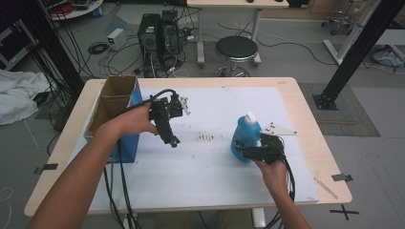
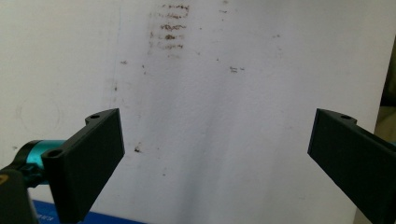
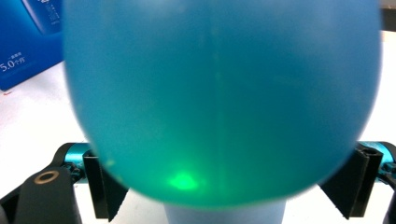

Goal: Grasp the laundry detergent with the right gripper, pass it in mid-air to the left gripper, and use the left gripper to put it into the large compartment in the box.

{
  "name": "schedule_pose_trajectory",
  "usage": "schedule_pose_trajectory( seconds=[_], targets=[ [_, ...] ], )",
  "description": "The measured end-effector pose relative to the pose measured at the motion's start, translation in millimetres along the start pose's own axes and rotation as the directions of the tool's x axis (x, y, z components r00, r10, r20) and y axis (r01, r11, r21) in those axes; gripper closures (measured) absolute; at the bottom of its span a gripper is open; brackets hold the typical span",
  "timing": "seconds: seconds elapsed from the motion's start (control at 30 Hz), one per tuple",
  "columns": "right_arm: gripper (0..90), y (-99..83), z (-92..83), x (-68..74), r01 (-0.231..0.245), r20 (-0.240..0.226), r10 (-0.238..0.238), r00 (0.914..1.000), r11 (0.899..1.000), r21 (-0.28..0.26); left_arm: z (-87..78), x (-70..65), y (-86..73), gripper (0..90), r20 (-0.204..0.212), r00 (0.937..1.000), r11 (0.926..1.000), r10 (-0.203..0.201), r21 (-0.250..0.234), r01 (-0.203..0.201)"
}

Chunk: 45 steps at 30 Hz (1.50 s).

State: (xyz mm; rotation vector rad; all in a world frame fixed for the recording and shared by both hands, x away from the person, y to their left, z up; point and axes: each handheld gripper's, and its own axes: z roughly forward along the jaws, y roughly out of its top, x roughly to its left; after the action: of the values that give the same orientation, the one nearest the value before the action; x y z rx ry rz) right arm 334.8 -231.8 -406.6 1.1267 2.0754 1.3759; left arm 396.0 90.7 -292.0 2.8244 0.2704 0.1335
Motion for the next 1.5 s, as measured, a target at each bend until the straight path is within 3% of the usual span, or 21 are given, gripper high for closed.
schedule_pose_trajectory(
  seconds=[0.3, 0.4, 1.13, 1.23, 1.5],
  targets=[
    [15.5, -0.5, 3.3, 0.4, 0.008, 0.007, -0.008, 0.9999, 1.000, 0.008, 0.7, 0.2, -0.2, 3.6, 0.000, 1.0000, 1.0000, 0.000, -0.001, 0.000],
    [21.1, -0.4, 3.2, 0.2, 0.008, -0.001, -0.008, 1.0000, 1.000, -0.007, 1.0, 0.0, -0.6, 3.7, 0.000, 1.0000, 1.0000, -0.001, -0.001, 0.001],
    [34.6, -0.4, 4.2, 0.8, 0.037, 0.022, -0.037, 0.9991, 0.999, -0.018, 2.0, -0.5, -2.3, 3.7, 0.007, 0.9999, 1.0000, -0.008, -0.002, 0.008],
    [42.8, -0.5, 3.7, 2.2, 0.052, 0.005, -0.052, 0.9986, 0.998, -0.026, 2.6, -0.5, -2.9, 3.6, 0.011, 0.9999, 1.0000, -0.004, 0.001, 0.004],
    [44.0, -1.2, 3.1, 5.3, 0.064, 0.018, -0.063, 0.9979, 0.997, -0.039, 2.7, -0.4, -2.9, 3.6, 0.009, 0.9999, 0.9999, -0.009, -0.006, 0.009]
  ],
)
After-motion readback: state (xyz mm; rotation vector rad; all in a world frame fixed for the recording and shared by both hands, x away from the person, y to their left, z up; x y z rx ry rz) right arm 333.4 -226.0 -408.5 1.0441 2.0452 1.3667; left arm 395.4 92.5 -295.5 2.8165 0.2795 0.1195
